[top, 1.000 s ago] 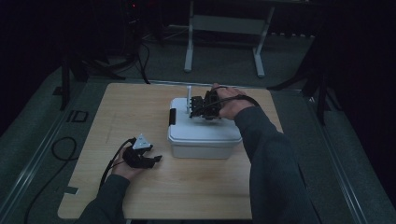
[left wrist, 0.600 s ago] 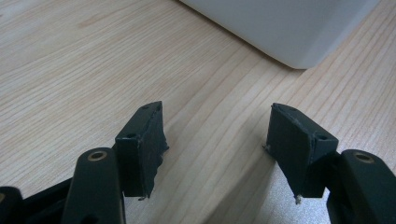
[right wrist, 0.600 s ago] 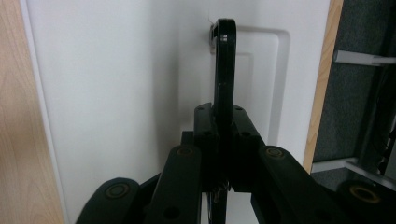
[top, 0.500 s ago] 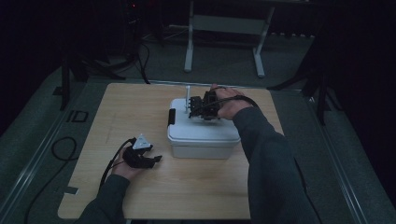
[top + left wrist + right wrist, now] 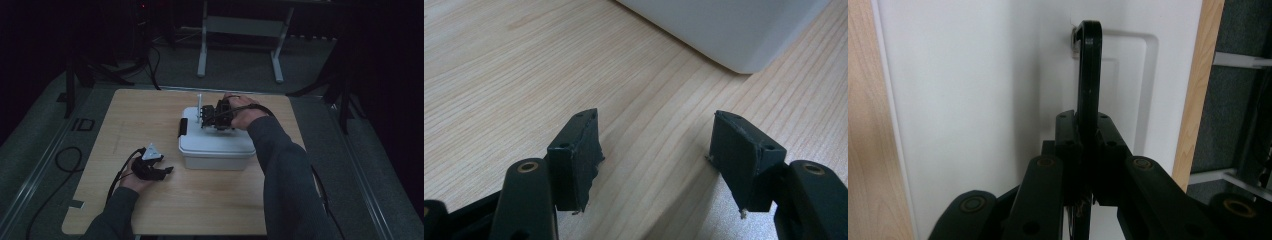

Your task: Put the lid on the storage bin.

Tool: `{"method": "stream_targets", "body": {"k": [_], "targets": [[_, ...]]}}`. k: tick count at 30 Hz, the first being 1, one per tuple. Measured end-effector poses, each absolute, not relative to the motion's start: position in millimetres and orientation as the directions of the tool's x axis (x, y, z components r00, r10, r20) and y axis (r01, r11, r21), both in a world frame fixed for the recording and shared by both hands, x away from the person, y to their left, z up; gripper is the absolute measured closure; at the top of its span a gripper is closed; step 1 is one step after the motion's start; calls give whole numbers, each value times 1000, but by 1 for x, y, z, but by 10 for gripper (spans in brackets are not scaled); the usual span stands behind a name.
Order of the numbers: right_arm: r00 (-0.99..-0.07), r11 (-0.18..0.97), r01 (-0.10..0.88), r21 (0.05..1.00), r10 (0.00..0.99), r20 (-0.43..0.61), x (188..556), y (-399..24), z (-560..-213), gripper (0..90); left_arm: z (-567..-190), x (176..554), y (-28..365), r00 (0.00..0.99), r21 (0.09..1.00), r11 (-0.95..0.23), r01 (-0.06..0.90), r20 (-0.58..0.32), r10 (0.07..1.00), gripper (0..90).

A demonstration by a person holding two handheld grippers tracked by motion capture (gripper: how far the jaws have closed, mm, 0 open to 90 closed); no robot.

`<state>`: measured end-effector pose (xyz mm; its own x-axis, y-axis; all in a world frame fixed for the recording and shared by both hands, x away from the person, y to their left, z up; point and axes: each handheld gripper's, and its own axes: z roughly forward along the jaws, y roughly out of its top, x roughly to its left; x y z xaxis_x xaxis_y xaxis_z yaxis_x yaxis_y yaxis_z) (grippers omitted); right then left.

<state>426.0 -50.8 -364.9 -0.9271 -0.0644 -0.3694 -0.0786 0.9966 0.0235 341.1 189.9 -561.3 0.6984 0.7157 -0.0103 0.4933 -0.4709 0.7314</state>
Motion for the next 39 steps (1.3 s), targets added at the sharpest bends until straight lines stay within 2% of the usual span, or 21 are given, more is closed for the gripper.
{"method": "stream_targets", "body": {"k": [19,21,22,23,24,28,32,35,39], "targets": [[-923,996,-78,43,-56,-381,426,-53,-366,835,-561,341,189,697,731,-471,494,-9,717,363],[-929,996,-72,47,-50,-366,426,-53,-367,725,-561,341,189,697,731,-470,494,-10,717,363],[-932,996,-71,48,-49,-358,426,-54,-368,684,-561,341,189,697,732,-470,494,-10,717,363],[-932,996,-71,48,-49,-358,426,-54,-368,684,-561,341,189,698,732,-471,493,-8,716,363],[-935,997,-63,52,-41,-352,427,-56,-370,620,-561,341,190,698,732,-471,492,-9,716,363],[-944,996,-36,86,-6,-330,429,-64,-371,551,-561,341,190,697,732,-471,493,-9,717,363],[-946,993,-17,114,21,-323,428,-71,-369,526,-561,341,189,697,732,-471,493,-8,717,363],[-939,990,-12,143,38,-342,427,-78,-367,460,-561,341,189,698,733,-470,492,-9,716,363],[-934,986,1,166,60,-353,426,-85,-364,420,-561,341,189,700,732,-472,491,-9,714,363]]}}
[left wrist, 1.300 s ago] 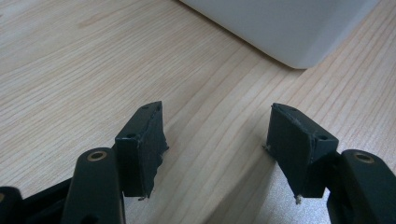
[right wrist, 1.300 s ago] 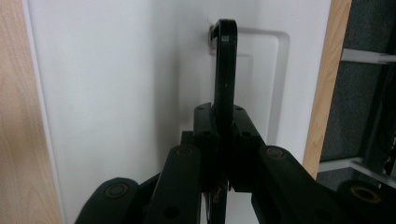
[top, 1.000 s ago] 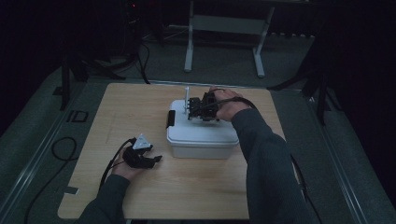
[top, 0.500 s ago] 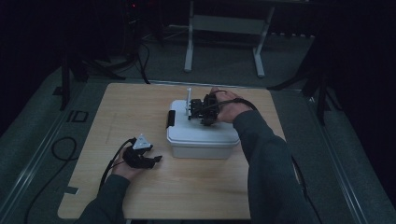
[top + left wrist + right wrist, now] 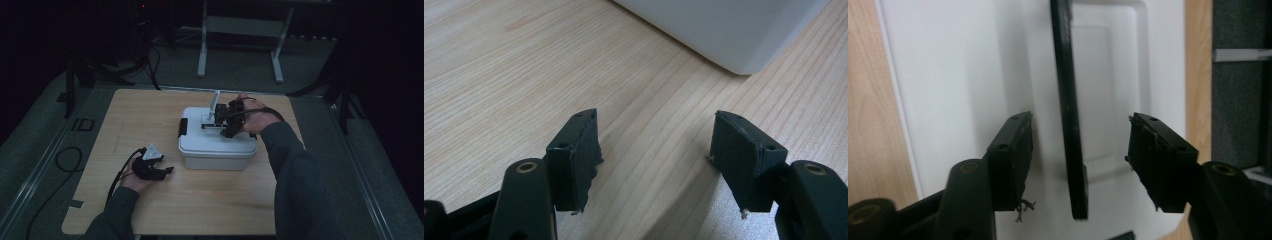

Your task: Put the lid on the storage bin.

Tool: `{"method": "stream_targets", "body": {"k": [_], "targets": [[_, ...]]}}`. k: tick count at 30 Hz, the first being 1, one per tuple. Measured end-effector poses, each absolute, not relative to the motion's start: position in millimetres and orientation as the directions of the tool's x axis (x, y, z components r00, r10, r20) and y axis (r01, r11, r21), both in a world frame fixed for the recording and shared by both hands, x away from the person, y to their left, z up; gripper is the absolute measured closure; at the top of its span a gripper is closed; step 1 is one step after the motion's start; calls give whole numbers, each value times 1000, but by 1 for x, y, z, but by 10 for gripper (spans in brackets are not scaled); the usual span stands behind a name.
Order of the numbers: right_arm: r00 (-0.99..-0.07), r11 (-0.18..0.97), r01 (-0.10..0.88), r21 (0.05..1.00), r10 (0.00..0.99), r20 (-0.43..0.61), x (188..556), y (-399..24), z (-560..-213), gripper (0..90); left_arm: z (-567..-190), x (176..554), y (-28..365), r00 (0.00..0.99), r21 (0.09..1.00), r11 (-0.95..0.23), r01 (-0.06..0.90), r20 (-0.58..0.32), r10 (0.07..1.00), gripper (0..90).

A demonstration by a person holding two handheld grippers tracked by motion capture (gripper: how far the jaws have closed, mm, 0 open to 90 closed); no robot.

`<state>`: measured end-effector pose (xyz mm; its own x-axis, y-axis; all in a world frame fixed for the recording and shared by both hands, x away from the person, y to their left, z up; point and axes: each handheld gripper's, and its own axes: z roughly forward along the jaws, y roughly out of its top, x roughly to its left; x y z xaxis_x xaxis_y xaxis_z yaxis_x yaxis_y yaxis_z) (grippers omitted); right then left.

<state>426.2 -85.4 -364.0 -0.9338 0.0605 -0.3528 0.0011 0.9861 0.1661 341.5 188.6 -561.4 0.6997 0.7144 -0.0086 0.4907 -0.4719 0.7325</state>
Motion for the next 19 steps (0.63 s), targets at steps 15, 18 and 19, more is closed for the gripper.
{"method": "stream_targets", "body": {"k": [15,18,19], "targets": [[-905,957,51,287,166,-393,418,-123,-351,303,-562,341,189,699,736,-467,490,-11,715,363],[-901,951,59,303,182,-395,416,-131,-352,300,-562,341,189,699,735,-469,490,-10,715,363],[-898,949,65,310,191,-396,416,-134,-352,296,-562,341,189,699,735,-468,490,-10,715,363]]}}
